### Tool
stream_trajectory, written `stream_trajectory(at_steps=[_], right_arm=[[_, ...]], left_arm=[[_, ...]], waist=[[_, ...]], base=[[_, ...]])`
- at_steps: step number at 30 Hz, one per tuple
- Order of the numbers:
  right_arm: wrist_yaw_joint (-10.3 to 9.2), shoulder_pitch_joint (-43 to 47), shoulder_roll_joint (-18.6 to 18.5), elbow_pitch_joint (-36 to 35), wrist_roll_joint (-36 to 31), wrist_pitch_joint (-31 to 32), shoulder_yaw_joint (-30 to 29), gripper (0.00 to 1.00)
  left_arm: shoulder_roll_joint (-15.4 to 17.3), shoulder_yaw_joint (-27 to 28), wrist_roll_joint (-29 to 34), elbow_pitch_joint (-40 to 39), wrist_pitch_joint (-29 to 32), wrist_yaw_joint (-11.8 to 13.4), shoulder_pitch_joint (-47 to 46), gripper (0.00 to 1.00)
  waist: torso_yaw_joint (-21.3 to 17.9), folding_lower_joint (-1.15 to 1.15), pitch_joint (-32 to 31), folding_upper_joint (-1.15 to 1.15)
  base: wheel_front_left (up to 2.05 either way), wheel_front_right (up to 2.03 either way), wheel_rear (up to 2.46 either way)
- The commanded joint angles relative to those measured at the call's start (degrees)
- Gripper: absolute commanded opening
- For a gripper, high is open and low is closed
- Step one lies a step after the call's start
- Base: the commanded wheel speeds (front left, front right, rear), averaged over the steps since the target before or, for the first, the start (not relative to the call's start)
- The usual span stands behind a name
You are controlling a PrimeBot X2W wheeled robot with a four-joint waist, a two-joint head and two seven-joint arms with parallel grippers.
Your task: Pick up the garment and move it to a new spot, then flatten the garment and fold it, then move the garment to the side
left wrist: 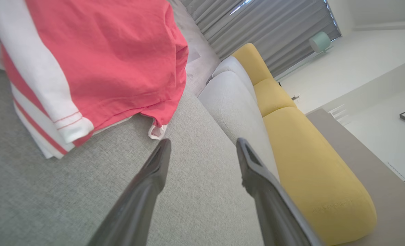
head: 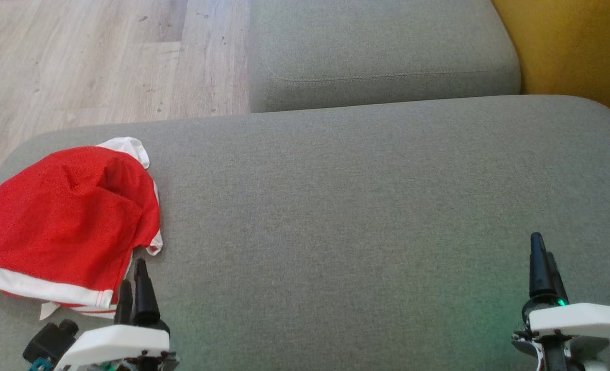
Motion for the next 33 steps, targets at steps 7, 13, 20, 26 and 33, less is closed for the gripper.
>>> stream_trajectory(at_steps=[7, 13, 20, 26, 33], right_arm=[[0.18, -0.54, -0.41, -3.03, -5.92, -1.78, 1.35, 1.0], [0.19, -0.16, -0.44, -3.91, -10.3, -2.79, 1.95, 1.0], [0.2, 0.28, -0.47, -4.54, -15.65, -3.97, 2.79, 1.0], [0.21, 0.48, -0.5, -5.18, -21.01, -5.16, 3.63, 1.0], [0.22, 0.72, -0.53, -5.96, -25.31, -6.17, 3.6, 1.0]], left_arm=[[0.5, -0.45, 6.1, -2.75, -1.82, 0.81, -1.02, 1.0], [0.53, -1.44, 10.64, -3.54, -2.85, 1.27, -1.08, 1.0], [0.56, -2.71, 15.8, -3.92, -4.04, 1.92, -0.97, 1.0], [0.59, -4.21, 21.84, -5.11, -5.23, 2.46, -0.89, 1.0], [0.61, -5.13, 26.28, -5.69, -6.25, 3.14, -0.64, 1.0]], waist=[[0.06, 0.0, -0.41, 0.0], [0.3, 0.0, -0.67, 0.0], [0.66, 0.0, -0.99, 0.0], [0.72, 0.0, -1.18, 0.0], [0.67, 0.0, -1.39, 0.0]], base=[[0.0, 0.0, 0.0], [0.0, 0.0, 0.0], [0.0, 0.0, 0.0], [0.0, 0.0, 0.0], [0.0, 0.0, 0.0]])
